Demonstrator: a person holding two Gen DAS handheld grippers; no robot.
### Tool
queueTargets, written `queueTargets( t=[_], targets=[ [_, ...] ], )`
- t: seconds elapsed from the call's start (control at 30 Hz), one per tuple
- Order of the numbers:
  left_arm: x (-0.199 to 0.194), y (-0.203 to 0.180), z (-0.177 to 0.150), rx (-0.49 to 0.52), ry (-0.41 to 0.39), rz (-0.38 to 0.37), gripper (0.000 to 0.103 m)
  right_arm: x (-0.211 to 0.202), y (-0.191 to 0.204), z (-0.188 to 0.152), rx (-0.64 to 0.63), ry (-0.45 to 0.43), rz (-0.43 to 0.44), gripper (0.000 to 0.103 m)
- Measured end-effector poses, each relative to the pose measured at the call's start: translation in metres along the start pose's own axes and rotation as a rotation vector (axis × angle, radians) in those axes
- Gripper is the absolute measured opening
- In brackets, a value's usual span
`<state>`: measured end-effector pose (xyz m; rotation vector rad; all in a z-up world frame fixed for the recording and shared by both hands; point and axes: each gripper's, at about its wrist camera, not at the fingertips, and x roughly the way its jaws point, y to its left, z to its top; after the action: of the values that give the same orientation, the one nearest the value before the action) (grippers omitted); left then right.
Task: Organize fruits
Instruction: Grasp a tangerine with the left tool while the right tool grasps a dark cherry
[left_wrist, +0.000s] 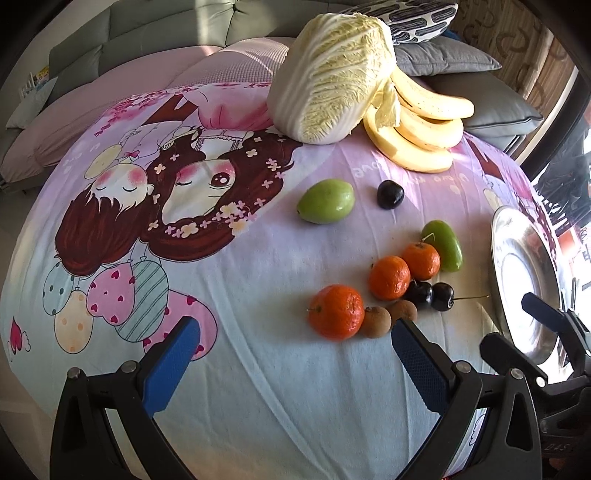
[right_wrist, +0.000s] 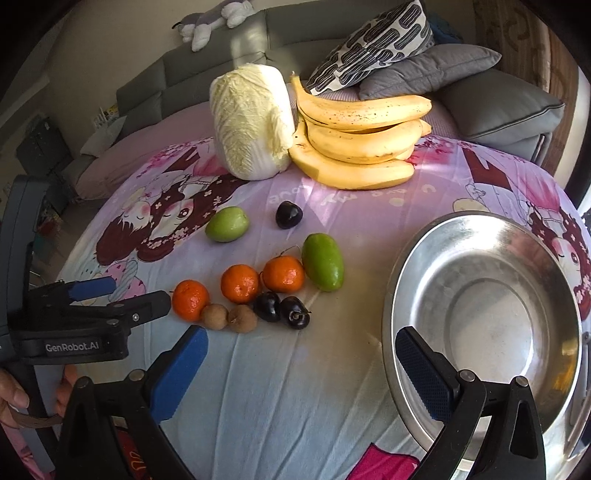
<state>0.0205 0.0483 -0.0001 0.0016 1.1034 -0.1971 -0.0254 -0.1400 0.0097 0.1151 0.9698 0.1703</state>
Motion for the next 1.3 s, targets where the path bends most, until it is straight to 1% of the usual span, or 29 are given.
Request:
queueTargets(
  t=[0.1, 0.17, 0.23, 0.27, 0.37, 0.43, 0.47, 0.5, 0.53, 0.6, 0.67, 0.73, 0.83, 0.97, 1.03, 1.1, 1.13, 1.3],
  targets=[
    [-0.004, -0.001, 0.002, 0.025, -0.063, -0.01, 0.103, 0.011, 0.002, 0.0, -0.012, 0.025, 0.001, 0.102],
    [-0.003, -0.001, 0.004, 0.042, -0.079, -0.006, 0.103, 0.017, 0.003, 0.0, -0.024, 0.042, 0.002, 0.099],
    [0.003, 0.001, 0.005, 0.032, -0.033, -0.042, 0.103, 0.024, 0.004, 0.0, -0.035, 0.057, 0.007, 0.089],
    [0.006, 0.001, 0.006, 0.025, -0.011, -0.056, 0.103, 0.026, 0.003, 0.0, -0.039, 0.065, 0.005, 0.087],
    [0.018, 0.005, 0.005, -0.004, 0.074, -0.07, 0.103, 0.032, 0.001, 0.001, -0.041, 0.07, -0.006, 0.075],
    [0.022, 0.006, 0.005, -0.018, 0.082, -0.088, 0.102, 0.036, 0.0, 0.003, -0.039, 0.079, -0.005, 0.065],
    [0.024, 0.007, 0.006, -0.023, 0.088, -0.091, 0.102, 0.038, -0.001, 0.004, -0.038, 0.083, -0.005, 0.062],
    [0.026, 0.007, 0.007, -0.027, 0.091, -0.095, 0.098, 0.04, -0.001, 0.004, -0.041, 0.088, -0.005, 0.057],
    [0.028, 0.007, 0.007, -0.028, 0.093, -0.1, 0.092, 0.042, 0.0, 0.004, -0.046, 0.093, -0.006, 0.054],
    [0.032, 0.007, 0.009, -0.033, 0.109, -0.119, 0.085, 0.046, 0.001, 0.005, -0.051, 0.099, -0.009, 0.049],
    [0.036, 0.006, 0.01, -0.034, 0.121, -0.132, 0.081, 0.05, 0.002, 0.005, -0.065, 0.103, -0.017, 0.047],
    [0.038, 0.003, 0.01, -0.027, 0.124, -0.137, 0.074, 0.053, 0.004, 0.006, -0.076, 0.108, -0.023, 0.04],
    [0.043, 0.002, 0.012, -0.026, 0.138, -0.152, 0.067, 0.056, 0.003, 0.007, -0.073, 0.111, -0.003, 0.036],
    [0.047, -0.002, 0.012, -0.022, 0.148, -0.17, 0.06, 0.057, 0.002, 0.007, -0.067, 0.106, 0.019, 0.031],
    [0.048, -0.004, 0.011, -0.02, 0.156, -0.185, 0.05, 0.057, 0.002, 0.007, -0.068, 0.107, 0.026, 0.029],
    [0.05, -0.005, 0.011, -0.024, 0.157, -0.202, 0.044, 0.057, 0.003, 0.007, -0.07, 0.106, 0.027, 0.029],
    [0.05, -0.005, 0.011, -0.024, 0.155, -0.208, 0.041, 0.057, 0.003, 0.007, -0.07, 0.107, 0.026, 0.026],
    [0.048, -0.007, 0.011, -0.021, 0.143, -0.202, 0.04, 0.057, 0.002, 0.007, -0.066, 0.107, 0.029, 0.024]
  ],
)
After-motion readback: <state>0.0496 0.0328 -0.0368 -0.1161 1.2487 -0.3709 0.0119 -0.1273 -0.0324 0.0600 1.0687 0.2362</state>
